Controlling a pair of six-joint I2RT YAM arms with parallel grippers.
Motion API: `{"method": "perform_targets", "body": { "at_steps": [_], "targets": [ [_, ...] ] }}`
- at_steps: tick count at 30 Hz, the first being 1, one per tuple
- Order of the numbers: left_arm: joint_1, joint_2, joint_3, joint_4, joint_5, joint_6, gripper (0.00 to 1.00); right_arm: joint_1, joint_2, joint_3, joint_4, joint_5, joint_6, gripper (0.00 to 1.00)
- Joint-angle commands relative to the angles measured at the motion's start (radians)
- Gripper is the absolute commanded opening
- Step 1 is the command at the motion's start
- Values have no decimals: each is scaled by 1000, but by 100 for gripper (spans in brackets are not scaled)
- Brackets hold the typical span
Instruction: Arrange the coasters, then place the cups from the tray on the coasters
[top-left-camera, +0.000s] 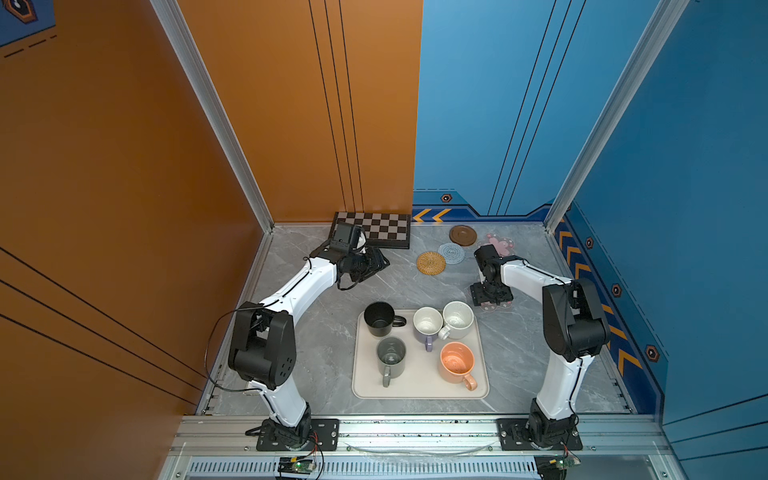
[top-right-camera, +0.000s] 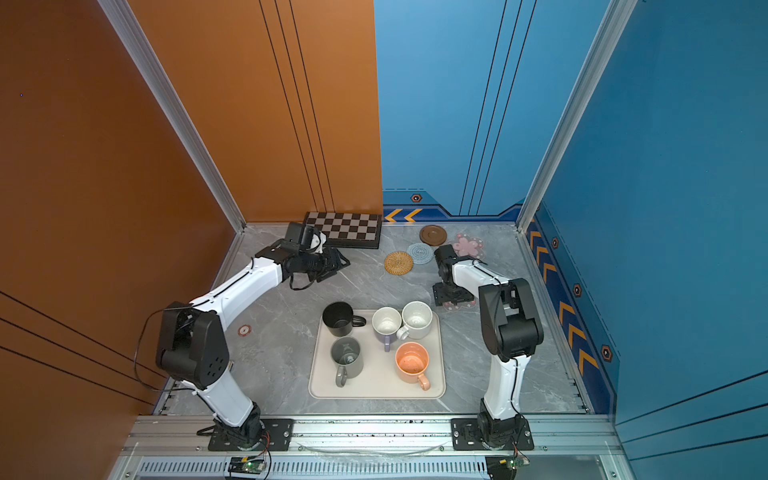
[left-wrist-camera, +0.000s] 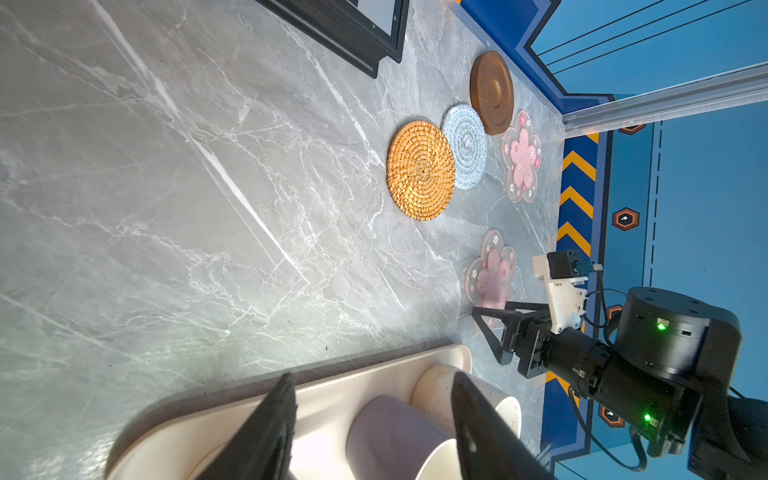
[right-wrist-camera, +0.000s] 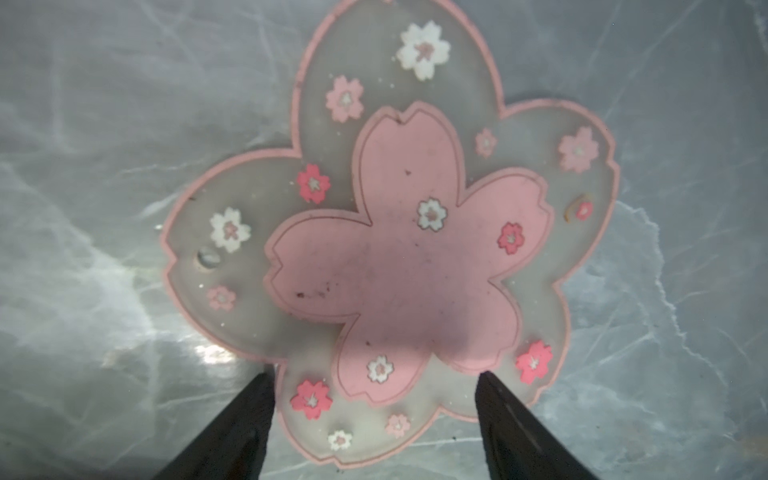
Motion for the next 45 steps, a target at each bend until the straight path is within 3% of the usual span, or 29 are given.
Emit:
{"method": "perform_targets", "body": {
  "at_steps": [1, 10, 17, 31, 45],
  "targets": [
    [-4, 1, -3, -13, -13, 6, 60, -40, 39, 3, -35, 17, 40, 78],
    [-5, 10, 6, -15, -13, 1, 60, -63, -47, -12, -25, -64, 1, 78],
    [-16, 32, 24, -15, -8, -1, 60, -110, -50, 126, -28, -166, -42, 79],
    [3, 52, 34, -14, -16, -5, 60, -93, 174, 337, -88, -158, -115, 80],
    [4, 116, 65, -15, -6, -4, 60, -44, 278, 438, -149, -14, -176, 81]
  ]
}}
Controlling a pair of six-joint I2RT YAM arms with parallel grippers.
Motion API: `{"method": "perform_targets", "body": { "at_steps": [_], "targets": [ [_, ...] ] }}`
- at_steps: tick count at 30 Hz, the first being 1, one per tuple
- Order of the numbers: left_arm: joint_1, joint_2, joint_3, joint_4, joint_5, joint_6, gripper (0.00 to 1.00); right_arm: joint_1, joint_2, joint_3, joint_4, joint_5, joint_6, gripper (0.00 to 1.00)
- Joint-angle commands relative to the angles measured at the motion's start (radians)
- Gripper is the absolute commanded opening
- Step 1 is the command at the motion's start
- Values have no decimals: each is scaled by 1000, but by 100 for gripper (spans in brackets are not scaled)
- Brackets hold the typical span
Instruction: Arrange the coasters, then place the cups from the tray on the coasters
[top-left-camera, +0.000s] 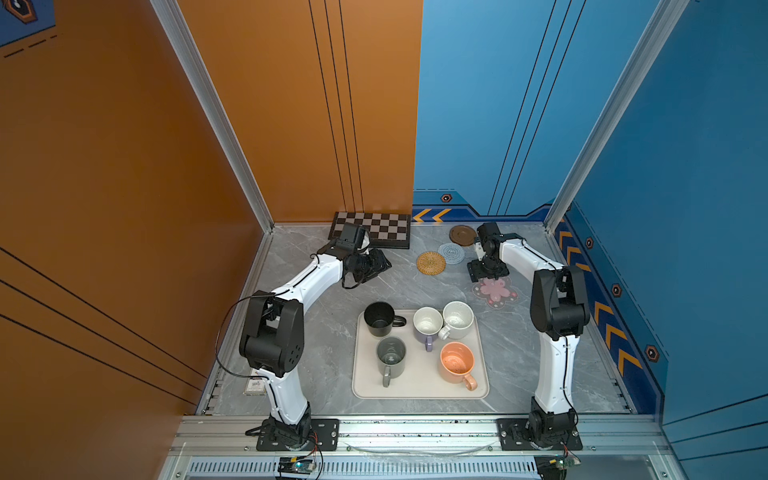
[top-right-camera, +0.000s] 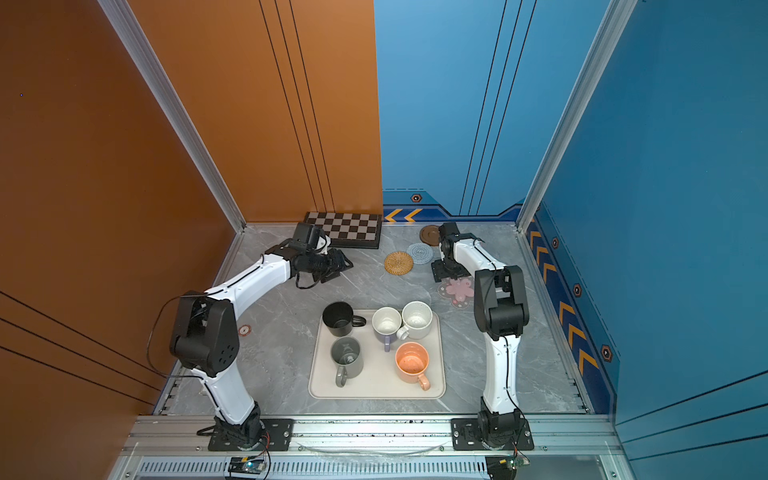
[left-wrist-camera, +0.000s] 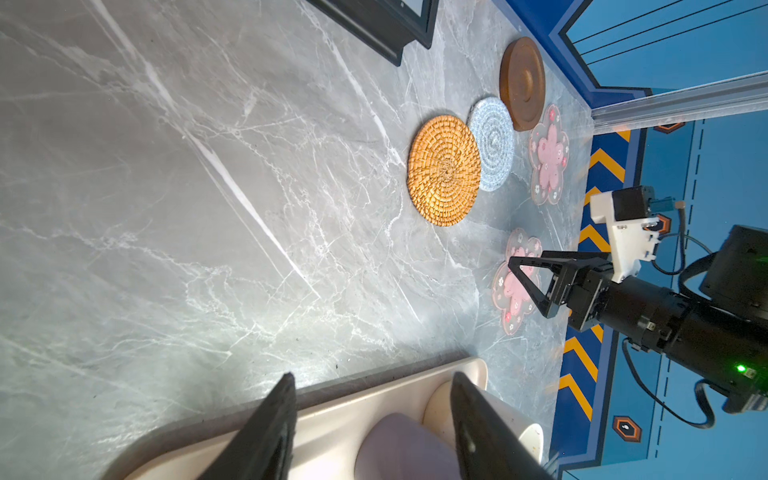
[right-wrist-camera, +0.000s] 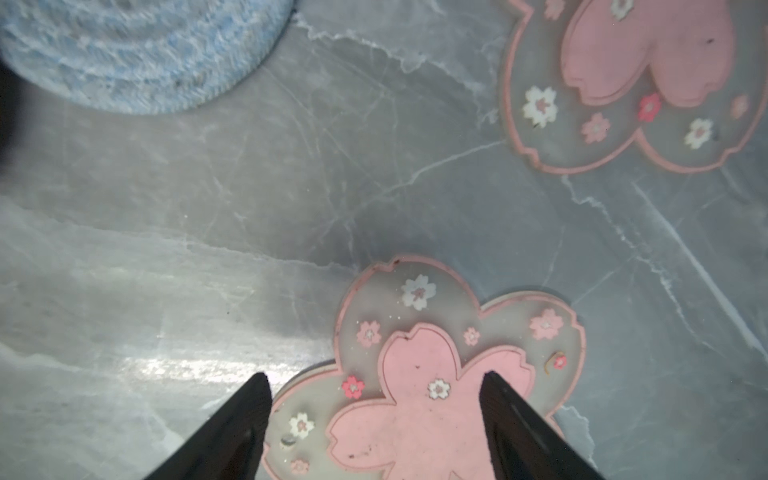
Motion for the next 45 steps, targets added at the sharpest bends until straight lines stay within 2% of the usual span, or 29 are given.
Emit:
{"method": "perform_targets", "body": {
  "at_steps": [1, 12, 30, 41, 45],
  "targets": [
    [7, 15, 21, -14, -2, 1, 60, 1, 46, 32, -58, 64, -27, 81],
    [4, 26, 33, -14, -3, -5, 60, -25, 77, 39, -74, 108, -36, 81],
    [-31, -33, 5, -15, -23, -18, 60, -179, -29, -91, -40, 35, -15, 81],
    [-34, -74, -3, -16, -28, -22, 60, -220, -85, -122, -27, 45, -9, 81],
    [-37, -98, -18, -16, -31, -21, 60, -220, -175, -152, -6, 10, 6, 81]
  ]
}}
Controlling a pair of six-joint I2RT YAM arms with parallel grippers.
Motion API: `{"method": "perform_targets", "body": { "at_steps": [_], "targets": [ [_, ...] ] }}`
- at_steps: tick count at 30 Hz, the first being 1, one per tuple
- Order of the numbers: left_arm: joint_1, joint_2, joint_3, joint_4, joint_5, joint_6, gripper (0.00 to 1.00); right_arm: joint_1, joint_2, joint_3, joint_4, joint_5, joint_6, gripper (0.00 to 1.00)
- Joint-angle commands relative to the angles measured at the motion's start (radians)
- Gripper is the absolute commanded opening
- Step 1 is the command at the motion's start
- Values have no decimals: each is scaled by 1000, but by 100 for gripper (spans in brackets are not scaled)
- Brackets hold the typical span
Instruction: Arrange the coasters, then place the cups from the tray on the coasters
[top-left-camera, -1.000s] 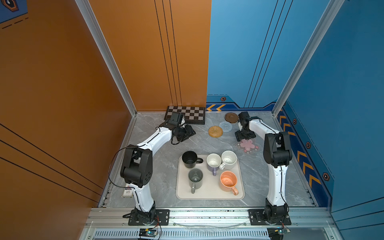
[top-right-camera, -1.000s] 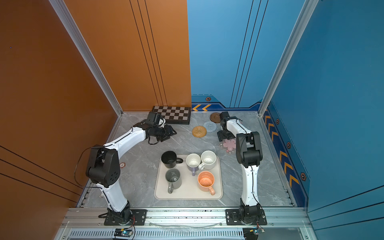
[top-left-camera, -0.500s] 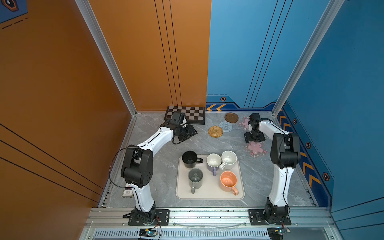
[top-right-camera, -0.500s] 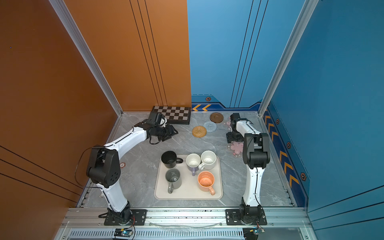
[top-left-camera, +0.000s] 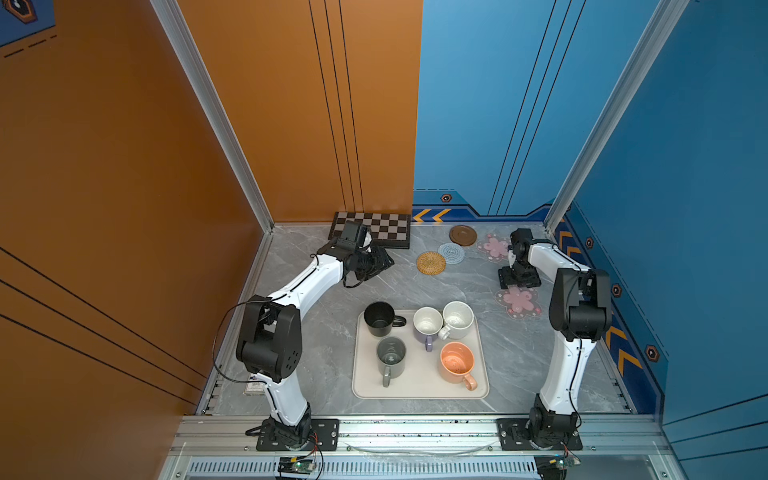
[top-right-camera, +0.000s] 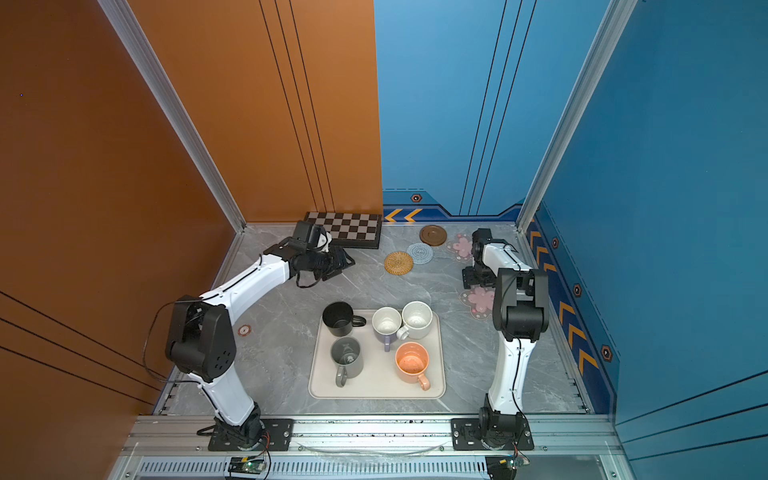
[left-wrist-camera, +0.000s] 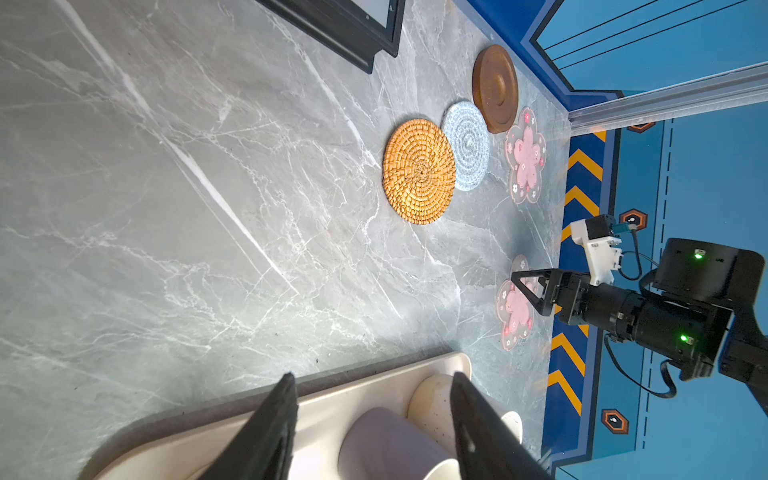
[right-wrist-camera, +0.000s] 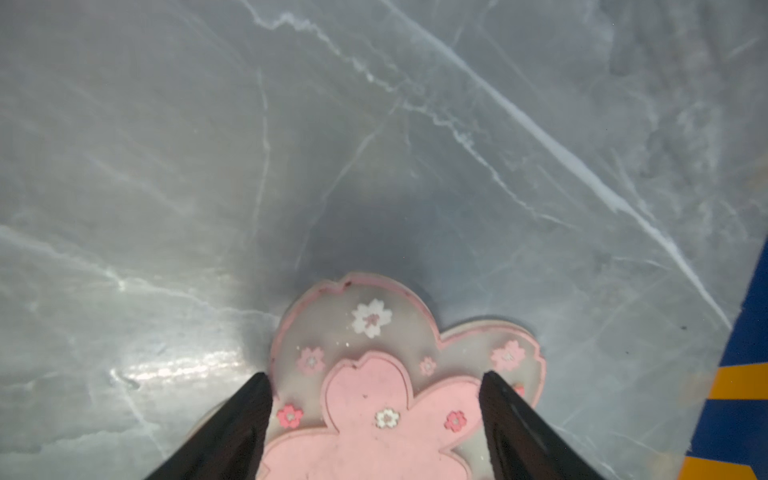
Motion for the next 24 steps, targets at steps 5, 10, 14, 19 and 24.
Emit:
{"method": "perform_targets", "body": {
  "at_steps": [5, 10, 14, 19, 24],
  "targets": [
    [-13, -82, -47, -15, -28, -1, 60, 13, -177, -62, 18, -35, 37, 82],
    [-19, -109, -77, -14, -26, 6, 60, -10, -246, -154, 19, -62, 81, 81],
    [-20, -127, -105, -14, -27, 16, 60, -31, -344, -297, 63, -127, 147, 80],
    [-26, -128, -122, -13, -21, 33, 60, -47, -433, -416, 92, -220, 189, 80],
    [-28, -126, -142, 14, 8, 44, 61, -48, -479, -474, 76, -208, 214, 81]
  ]
}}
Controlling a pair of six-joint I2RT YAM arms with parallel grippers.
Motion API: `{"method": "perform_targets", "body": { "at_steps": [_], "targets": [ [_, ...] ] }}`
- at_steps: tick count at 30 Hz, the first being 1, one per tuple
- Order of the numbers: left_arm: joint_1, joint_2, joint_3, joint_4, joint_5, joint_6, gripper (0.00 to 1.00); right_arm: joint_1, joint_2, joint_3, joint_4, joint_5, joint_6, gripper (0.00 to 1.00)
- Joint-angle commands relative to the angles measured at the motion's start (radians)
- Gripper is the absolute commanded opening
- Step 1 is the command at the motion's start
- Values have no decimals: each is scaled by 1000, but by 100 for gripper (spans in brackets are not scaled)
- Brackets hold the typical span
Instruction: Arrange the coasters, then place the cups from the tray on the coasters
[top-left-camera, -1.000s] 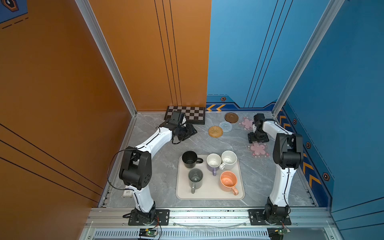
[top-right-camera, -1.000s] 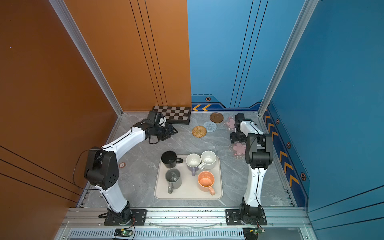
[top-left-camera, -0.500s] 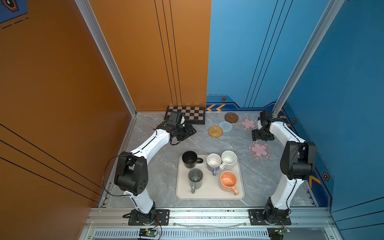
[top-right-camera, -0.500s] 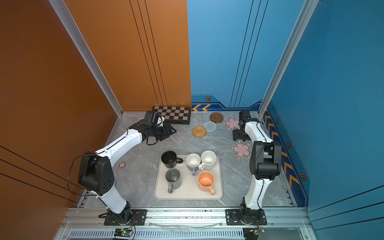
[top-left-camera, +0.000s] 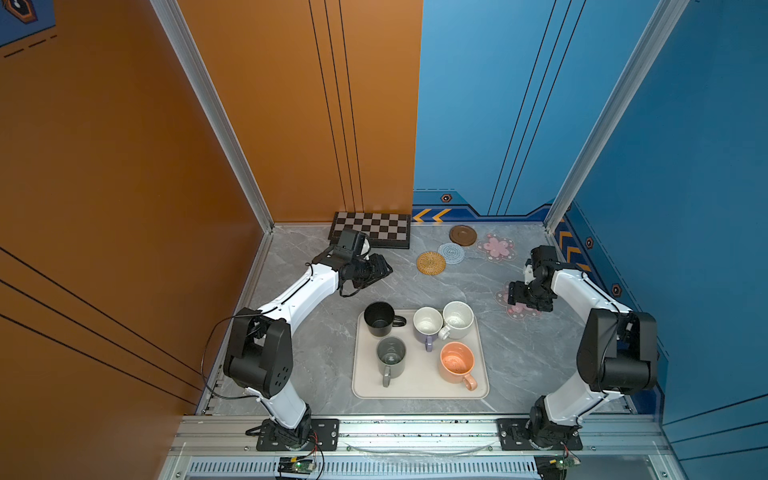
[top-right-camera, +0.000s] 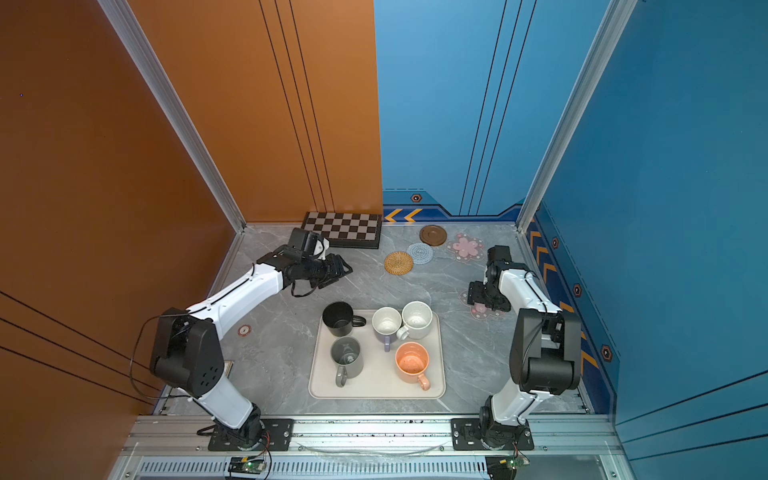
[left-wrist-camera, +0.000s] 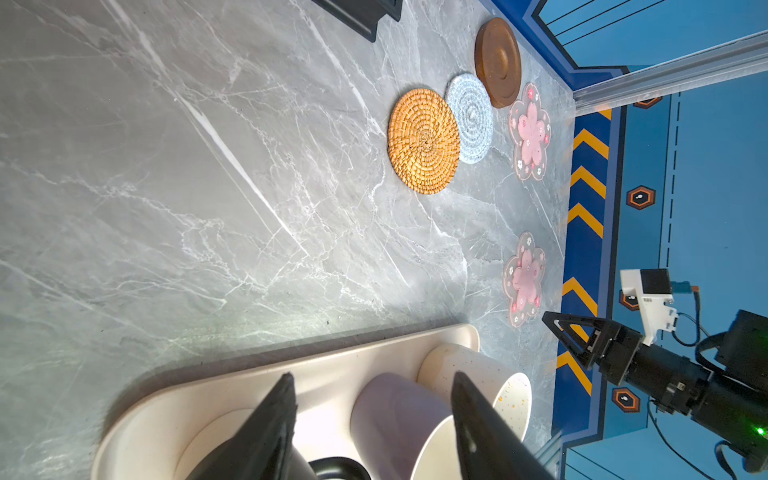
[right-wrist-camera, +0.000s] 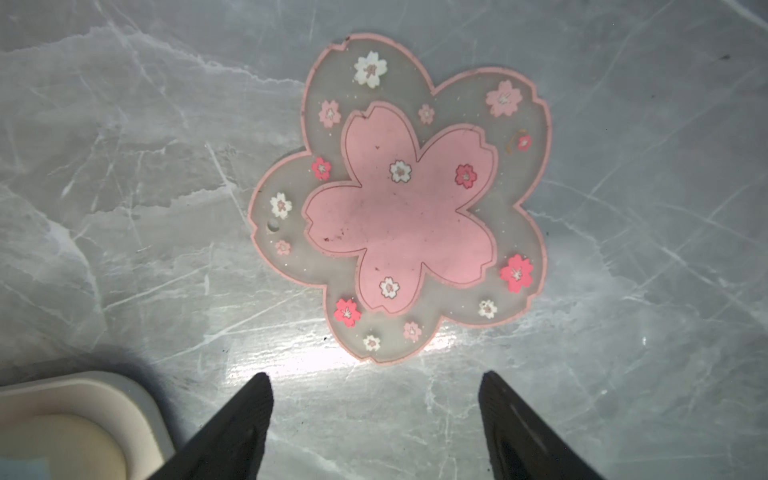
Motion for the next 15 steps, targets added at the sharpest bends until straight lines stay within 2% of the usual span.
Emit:
{"method": "perform_targets", "body": {
  "at_steps": [1, 9, 15],
  "targets": [
    [-8, -22, -32, 15, 27, 23, 61, -4, -34, -41, 5, -20, 43, 81],
    [2, -30, -80, 55, 61, 20, 61, -6, -21, -105, -16, 64, 86, 82],
    [12, -25, -105, 104, 81, -7, 60, -25, 41, -83, -15, 56, 75, 84]
  ]
}}
